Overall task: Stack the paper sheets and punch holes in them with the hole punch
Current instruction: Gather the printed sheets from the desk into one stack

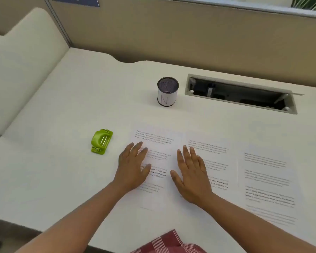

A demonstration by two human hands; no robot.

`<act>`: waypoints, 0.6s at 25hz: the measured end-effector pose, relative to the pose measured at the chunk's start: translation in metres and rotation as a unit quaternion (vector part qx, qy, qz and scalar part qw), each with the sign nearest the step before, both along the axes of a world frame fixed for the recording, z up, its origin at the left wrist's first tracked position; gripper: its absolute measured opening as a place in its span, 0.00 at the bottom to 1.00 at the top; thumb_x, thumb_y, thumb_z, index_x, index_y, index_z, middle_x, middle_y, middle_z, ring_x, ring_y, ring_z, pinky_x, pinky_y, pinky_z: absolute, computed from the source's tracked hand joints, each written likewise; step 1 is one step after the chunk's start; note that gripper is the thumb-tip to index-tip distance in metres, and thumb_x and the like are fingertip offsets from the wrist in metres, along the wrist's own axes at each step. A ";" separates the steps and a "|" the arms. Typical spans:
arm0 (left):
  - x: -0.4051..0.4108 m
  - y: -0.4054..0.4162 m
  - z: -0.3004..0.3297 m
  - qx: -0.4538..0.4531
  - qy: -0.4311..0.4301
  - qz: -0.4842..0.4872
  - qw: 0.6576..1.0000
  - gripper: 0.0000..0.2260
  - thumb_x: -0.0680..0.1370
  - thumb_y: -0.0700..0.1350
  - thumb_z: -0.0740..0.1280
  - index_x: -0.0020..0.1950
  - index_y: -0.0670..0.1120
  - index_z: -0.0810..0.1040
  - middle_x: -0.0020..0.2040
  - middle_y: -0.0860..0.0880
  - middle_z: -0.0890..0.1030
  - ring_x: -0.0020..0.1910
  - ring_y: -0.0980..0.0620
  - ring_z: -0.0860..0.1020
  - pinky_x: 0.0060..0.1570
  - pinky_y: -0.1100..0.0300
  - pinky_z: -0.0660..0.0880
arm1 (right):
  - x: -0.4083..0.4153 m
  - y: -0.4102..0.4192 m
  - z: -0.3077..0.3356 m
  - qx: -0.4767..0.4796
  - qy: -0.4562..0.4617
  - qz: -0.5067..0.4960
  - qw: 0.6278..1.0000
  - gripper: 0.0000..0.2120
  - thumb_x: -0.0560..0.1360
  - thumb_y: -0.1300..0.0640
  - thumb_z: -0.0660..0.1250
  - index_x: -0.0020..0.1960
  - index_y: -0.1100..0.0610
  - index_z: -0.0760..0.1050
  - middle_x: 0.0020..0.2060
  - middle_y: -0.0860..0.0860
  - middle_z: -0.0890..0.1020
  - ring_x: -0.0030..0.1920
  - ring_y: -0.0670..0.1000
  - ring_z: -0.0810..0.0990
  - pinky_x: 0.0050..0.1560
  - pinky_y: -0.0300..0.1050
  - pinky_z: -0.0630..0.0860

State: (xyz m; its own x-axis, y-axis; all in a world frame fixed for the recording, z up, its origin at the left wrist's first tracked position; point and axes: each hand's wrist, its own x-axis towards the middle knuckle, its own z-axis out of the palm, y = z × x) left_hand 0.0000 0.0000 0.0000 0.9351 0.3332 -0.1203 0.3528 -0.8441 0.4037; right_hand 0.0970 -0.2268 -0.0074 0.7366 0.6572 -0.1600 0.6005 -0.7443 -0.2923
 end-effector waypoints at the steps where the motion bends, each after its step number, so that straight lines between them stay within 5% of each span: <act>1: -0.005 0.003 -0.004 -0.010 -0.004 0.016 1.000 0.27 0.78 0.56 0.69 0.74 0.46 0.74 0.80 0.46 0.66 0.80 0.39 0.60 0.75 0.42 0.57 | -0.004 0.002 -0.002 -0.008 0.000 0.016 1.000 0.35 0.83 0.34 0.43 0.84 0.47 0.39 0.83 0.49 0.39 0.83 0.52 0.33 0.80 0.50 0.33; 4: -0.012 0.008 -0.002 -0.047 0.003 0.106 0.993 0.24 0.76 0.55 0.73 0.70 0.51 0.78 0.78 0.49 0.69 0.78 0.42 0.62 0.74 0.43 0.59 | -0.011 0.001 -0.016 -0.032 -0.012 0.052 0.998 0.34 0.82 0.33 0.42 0.84 0.44 0.43 0.84 0.49 0.41 0.83 0.53 0.37 0.80 0.55 0.38; 8: -0.003 0.023 0.004 -0.121 0.033 0.257 0.958 0.29 0.77 0.54 0.72 0.76 0.51 0.70 0.76 0.44 0.67 0.74 0.41 0.62 0.71 0.45 0.63 | -0.013 0.000 -0.025 -0.048 -0.027 0.076 0.996 0.33 0.83 0.34 0.45 0.84 0.46 0.50 0.84 0.51 0.50 0.84 0.56 0.45 0.80 0.59 0.46; 12: 0.005 0.029 0.008 -0.192 0.079 0.289 0.935 0.32 0.77 0.50 0.72 0.79 0.48 0.65 0.76 0.42 0.63 0.74 0.38 0.64 0.73 0.46 0.64 | -0.016 -0.001 -0.027 -0.039 -0.040 0.080 0.995 0.32 0.83 0.35 0.46 0.84 0.47 0.51 0.84 0.52 0.53 0.84 0.57 0.47 0.80 0.61 0.50; 15: 0.012 0.036 0.013 -0.253 0.064 0.331 0.907 0.32 0.76 0.47 0.75 0.76 0.47 0.66 0.71 0.42 0.70 0.68 0.41 0.73 0.67 0.45 0.72 | -0.014 -0.001 -0.027 -0.039 -0.043 0.083 0.995 0.32 0.84 0.35 0.47 0.84 0.47 0.50 0.84 0.52 0.52 0.84 0.57 0.46 0.80 0.61 0.49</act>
